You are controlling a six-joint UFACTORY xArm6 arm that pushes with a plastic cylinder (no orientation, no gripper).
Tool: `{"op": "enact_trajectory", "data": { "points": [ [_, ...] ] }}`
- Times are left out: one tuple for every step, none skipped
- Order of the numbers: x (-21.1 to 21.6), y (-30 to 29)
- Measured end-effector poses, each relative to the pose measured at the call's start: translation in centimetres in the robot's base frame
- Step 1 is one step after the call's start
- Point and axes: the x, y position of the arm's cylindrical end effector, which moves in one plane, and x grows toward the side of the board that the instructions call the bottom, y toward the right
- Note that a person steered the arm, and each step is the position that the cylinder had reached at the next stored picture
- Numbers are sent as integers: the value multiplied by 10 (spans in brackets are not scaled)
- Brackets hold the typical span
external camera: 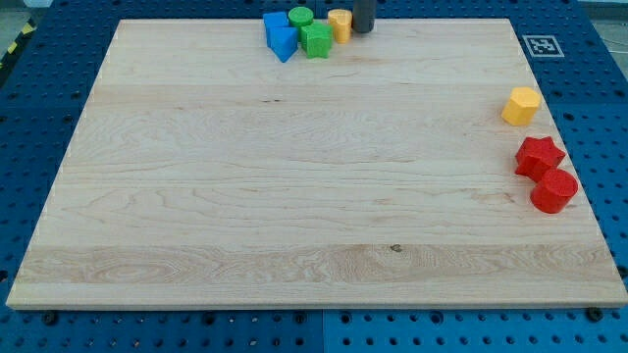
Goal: Place the yellow heart towards the top center
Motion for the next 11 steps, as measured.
{"op": "enact_trajectory", "data": {
  "points": [
    [1, 10],
    [6, 33],
    [16, 48],
    [28, 34],
    [27, 14],
    [24, -8],
    [23, -8],
    [20, -21],
    [17, -24],
    [18, 9],
    [27, 69]
  ]
}}
